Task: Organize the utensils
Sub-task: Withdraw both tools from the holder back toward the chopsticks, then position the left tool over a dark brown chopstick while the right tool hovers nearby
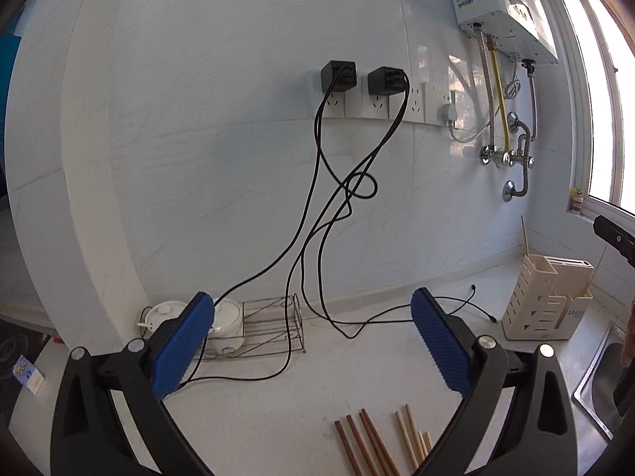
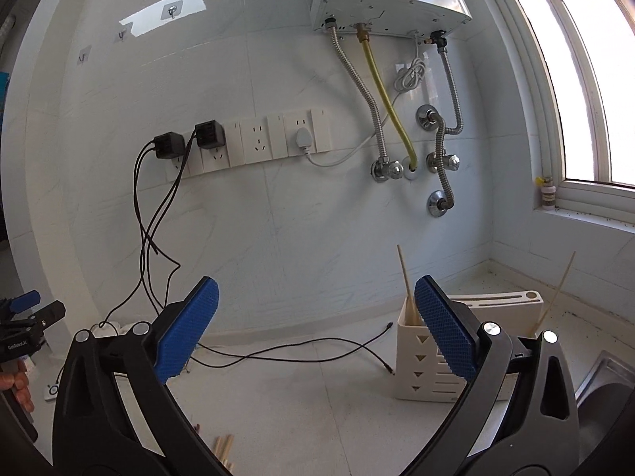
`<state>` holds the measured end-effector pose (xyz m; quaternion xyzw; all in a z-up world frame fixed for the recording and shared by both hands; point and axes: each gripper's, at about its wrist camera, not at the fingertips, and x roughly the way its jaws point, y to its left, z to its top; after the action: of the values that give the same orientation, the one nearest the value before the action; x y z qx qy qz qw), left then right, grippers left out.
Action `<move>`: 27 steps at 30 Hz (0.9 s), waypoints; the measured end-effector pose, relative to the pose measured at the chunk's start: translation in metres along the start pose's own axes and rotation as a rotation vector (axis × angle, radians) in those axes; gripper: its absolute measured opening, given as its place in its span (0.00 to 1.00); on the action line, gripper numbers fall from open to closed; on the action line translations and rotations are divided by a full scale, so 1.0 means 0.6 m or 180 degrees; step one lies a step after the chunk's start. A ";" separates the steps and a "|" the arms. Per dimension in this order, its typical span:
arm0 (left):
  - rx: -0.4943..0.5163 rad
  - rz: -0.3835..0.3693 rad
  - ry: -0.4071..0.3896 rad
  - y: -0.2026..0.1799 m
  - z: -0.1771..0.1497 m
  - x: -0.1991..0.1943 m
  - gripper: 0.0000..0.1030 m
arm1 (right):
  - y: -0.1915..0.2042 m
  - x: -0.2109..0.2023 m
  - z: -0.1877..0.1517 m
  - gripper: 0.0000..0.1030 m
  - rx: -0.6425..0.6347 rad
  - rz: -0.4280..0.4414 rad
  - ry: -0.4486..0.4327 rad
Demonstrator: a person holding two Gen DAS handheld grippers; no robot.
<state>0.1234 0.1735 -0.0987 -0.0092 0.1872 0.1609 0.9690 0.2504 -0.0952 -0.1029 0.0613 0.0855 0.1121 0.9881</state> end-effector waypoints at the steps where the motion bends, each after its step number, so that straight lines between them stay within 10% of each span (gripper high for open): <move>1: -0.0029 -0.0002 0.0095 0.003 -0.013 0.002 0.95 | 0.008 0.003 -0.011 0.92 -0.0006 0.0026 0.0083; 17: -0.0638 -0.0161 0.2355 0.013 -0.221 0.139 0.95 | 0.080 0.046 -0.152 0.92 -0.0112 0.0216 0.1133; 27: -0.0458 0.0028 0.2776 -0.016 -0.274 0.205 0.89 | 0.075 0.050 -0.176 0.92 0.0013 0.0214 0.1370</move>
<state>0.1754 0.1898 -0.2968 -0.1429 0.5669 0.1587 0.7956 0.2502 -0.0337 -0.2047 0.0409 0.2927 0.1552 0.9426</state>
